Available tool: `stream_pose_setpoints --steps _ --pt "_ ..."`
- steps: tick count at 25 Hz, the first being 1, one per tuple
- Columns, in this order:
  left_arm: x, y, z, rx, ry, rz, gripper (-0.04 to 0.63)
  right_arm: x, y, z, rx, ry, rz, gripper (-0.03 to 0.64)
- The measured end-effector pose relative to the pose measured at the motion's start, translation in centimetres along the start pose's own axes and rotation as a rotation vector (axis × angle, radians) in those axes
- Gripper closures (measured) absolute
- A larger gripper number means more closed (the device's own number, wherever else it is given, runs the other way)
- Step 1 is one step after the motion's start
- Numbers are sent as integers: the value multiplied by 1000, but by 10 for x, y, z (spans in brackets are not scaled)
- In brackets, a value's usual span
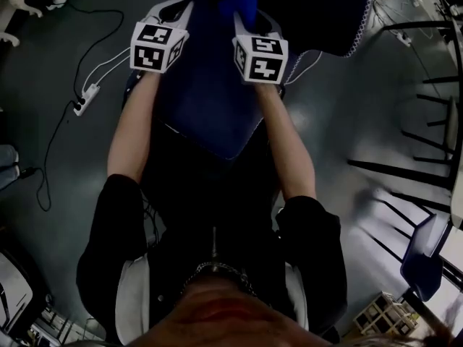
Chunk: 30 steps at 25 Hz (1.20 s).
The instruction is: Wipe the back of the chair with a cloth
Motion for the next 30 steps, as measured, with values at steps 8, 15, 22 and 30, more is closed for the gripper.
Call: stream_pose_setpoints --steps 8,15,22,30 --pt "18 13 -37 72 -57 -3 586 -89 -1 -44 31 -91 -94 482" --pt "31 29 -63 102 -97 -15 586 -130 8 -63 3 -92 -144 482" --pt "31 39 -61 78 -55 -26 586 -143 13 -45 -62 0 -208 482" --pt "7 42 -29 -14 24 -49 586 -117 29 -24 -82 37 -220 482"
Point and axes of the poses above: the fingertips, and each gripper's own axes: x backward along the fingers, z to its right, y out of its underside, the point moved 1 cm from there along x, backward along the fingers, and after that the axes turned 6 degrees about -z, right-handed, at the moved point
